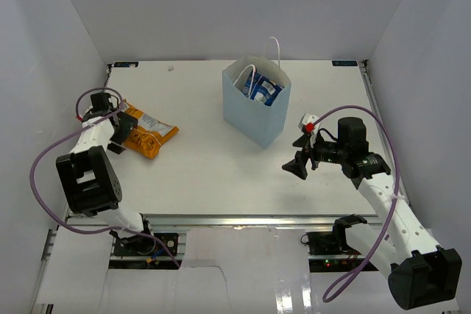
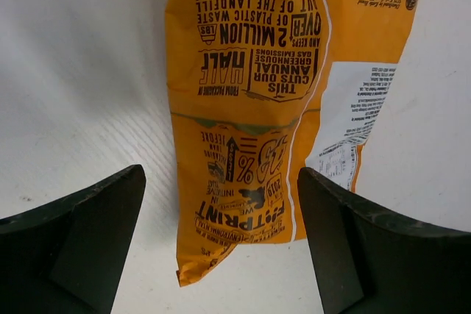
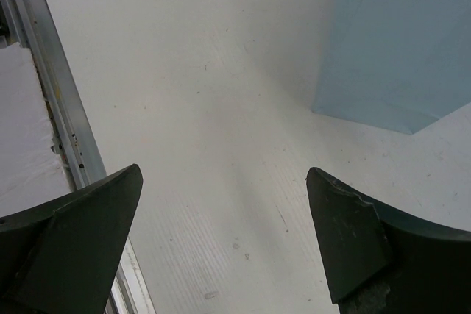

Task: Place the snacks into the paper bag

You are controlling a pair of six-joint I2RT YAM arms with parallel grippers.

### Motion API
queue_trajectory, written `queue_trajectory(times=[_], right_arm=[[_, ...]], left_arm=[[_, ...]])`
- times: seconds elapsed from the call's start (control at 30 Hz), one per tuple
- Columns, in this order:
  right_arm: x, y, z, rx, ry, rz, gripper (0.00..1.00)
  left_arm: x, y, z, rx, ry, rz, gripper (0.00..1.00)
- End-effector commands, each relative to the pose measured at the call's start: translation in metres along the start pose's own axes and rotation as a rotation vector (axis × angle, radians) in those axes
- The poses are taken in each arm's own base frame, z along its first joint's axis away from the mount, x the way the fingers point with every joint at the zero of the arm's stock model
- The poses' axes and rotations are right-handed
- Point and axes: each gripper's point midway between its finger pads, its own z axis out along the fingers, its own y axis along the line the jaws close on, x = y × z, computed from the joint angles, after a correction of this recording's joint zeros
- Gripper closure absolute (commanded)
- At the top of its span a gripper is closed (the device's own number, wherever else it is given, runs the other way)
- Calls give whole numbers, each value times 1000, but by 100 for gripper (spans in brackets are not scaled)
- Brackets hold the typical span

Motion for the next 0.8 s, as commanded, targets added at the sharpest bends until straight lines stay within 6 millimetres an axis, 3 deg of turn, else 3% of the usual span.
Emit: queue_trajectory(times=[0.0, 0.07, 0.17, 0.23, 0.43, 0.5, 0.63, 0.73, 0.77], right_arm=[[-15, -3, -4, 13, -43, -54, 2], [-16, -4, -4, 20, -43, -57, 2], [-15, -4, -4, 21, -42, -57, 2], [-15, -5, -4, 21, -41, -57, 2], [-17, 1, -5, -9, -58, -73, 2], [-19, 9, -6, -40, -80, -87, 2], [-28, 30, -11, -131, -141, -158, 2], [-30, 40, -13, -185, -165, -172, 2], [-33, 41, -14, -194, -167, -168, 2]], left_arm=[[-9, -17, 2, 51, 7, 44, 6], [-3, -15, 15, 36, 44, 69, 9], [7, -15, 27, 41, 89, 86, 26], [8, -15, 31, 51, 100, 99, 45], [10, -33, 14, 167, 121, 139, 88], [9, -48, -5, 269, 114, 178, 97], [20, -73, -51, 499, 120, 253, 100], [47, -94, -99, 720, 134, 349, 100], [66, -98, -123, 806, 155, 395, 100]])
